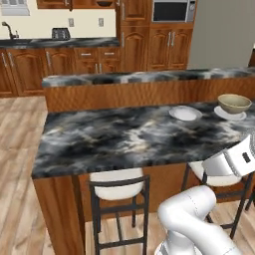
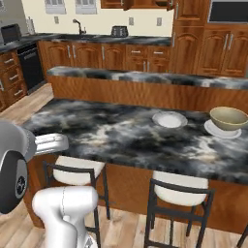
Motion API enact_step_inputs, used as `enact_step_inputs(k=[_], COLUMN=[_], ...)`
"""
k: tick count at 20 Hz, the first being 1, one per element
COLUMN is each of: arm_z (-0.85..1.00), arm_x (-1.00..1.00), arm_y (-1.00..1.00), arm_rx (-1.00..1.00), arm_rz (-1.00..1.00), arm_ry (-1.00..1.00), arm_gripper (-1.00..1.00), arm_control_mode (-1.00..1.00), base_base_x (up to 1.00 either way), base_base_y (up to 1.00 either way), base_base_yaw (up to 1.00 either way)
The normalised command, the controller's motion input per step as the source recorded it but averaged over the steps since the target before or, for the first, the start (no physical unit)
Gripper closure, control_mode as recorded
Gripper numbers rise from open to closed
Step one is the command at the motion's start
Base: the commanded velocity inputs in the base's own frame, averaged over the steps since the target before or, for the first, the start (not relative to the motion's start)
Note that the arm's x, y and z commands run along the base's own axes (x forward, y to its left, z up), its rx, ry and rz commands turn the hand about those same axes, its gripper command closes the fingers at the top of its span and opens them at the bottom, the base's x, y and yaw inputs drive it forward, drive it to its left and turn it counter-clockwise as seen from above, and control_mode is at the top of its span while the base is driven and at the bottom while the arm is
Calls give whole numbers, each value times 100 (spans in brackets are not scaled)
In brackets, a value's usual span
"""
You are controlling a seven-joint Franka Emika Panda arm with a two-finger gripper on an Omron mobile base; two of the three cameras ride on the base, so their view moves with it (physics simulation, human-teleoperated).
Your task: Move the bowls from the cabinet to the plates on the dining table.
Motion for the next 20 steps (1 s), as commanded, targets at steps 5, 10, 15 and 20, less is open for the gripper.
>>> enact_step_inputs(k=[5,10,15,20], arm_z=[0,0,0,0], arm_x=[0,0,0,0], arm_y=[0,0,0,0], arm_rx=[0,0,0,0], arm_rz=[0,0,0,0], arm_ry=[0,0,0,0], arm_gripper=[-100,-100,-100,-100], arm_control_mode=[100,100,100,100], base_base_x=[0,0,0,0], base_base_y=[100,100,100,100], base_base_yaw=[0,0,0,0])
